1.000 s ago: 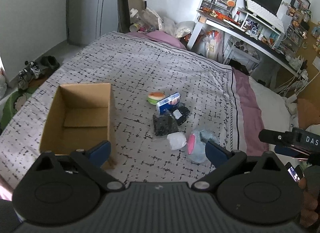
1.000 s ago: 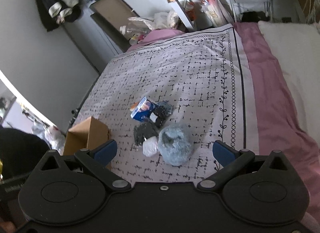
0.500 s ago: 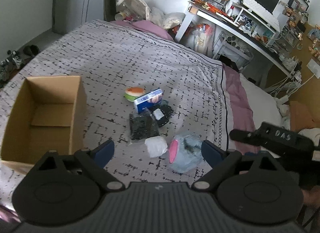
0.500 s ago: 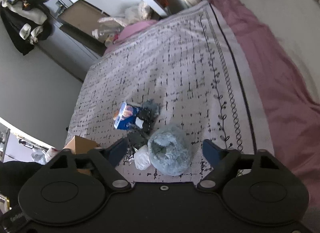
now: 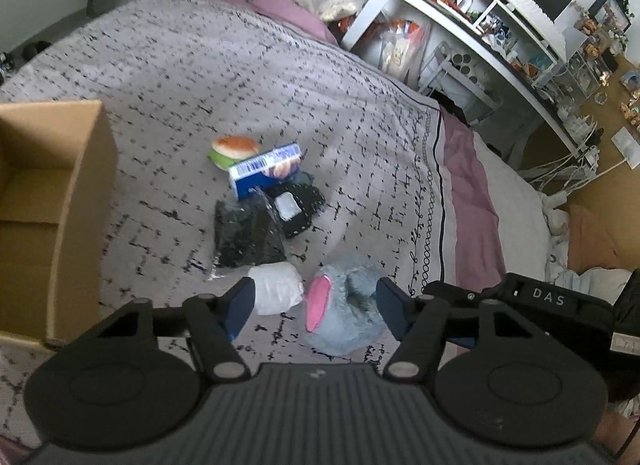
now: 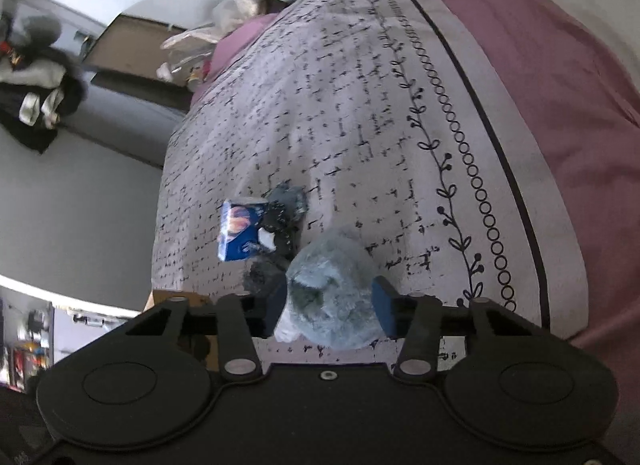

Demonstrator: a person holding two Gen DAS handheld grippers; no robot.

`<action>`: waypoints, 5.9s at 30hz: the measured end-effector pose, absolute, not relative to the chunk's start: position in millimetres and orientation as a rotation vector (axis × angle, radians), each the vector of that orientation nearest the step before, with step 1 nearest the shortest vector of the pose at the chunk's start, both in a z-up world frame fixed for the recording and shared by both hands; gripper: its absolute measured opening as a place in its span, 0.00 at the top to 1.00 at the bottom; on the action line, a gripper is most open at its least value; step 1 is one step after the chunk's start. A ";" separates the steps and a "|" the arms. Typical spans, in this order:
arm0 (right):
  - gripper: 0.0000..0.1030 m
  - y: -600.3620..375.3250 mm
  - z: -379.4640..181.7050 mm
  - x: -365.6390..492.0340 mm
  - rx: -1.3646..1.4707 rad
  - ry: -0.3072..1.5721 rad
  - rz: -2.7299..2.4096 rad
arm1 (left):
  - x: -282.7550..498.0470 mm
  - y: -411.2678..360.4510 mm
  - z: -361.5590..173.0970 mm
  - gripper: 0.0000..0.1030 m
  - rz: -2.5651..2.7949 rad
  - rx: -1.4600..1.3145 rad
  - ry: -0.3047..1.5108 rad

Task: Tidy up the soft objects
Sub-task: 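Reach the right gripper down to the grey fluffy plush, then close the right gripper on the grey fluffy plush and lift, then carry the grey plush with the right gripper over the cardboard box, then lower the plush into the box and open the right gripper, then move the right gripper back to the clear plastic bag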

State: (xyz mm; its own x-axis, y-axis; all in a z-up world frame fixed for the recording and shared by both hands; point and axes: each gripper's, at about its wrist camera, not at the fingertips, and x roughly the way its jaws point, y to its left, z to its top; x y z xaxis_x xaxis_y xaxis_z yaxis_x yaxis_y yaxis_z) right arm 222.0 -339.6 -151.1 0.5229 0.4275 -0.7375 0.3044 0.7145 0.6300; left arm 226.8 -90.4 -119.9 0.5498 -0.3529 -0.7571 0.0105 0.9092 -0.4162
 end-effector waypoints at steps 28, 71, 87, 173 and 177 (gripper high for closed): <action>0.80 -330.5 -191.7 251.2 0.848 1.123 0.064 | 271.7 -115.8 -189.8 0.80 -0.234 -0.546 1.113; 0.83 -219.6 -86.0 206.3 0.614 0.849 0.226 | 220.5 -16.1 -92.6 0.80 -0.252 -0.557 0.906; 0.83 -138.6 -75.7 198.2 0.508 0.826 0.276 | 200.0 53.2 -88.3 0.80 -0.183 -0.610 0.863; 0.00 -162.3 -84.0 176.8 0.503 0.893 0.174 | 177.8 96.5 -75.7 0.14 0.023 -0.513 0.915; 0.00 -178.8 -82.7 175.1 0.519 0.890 0.162 | 178.1 86.0 -71.9 0.13 0.021 -0.504 0.917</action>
State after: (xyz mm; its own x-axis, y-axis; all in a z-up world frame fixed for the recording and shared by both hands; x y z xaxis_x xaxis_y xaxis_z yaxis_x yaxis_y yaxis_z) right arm 175.1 -178.8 -82.7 0.6267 0.3447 -0.6989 0.0768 0.8651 0.4956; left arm 178.1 86.0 -71.9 0.6164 -0.1934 -0.7633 -0.2279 0.8841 -0.4080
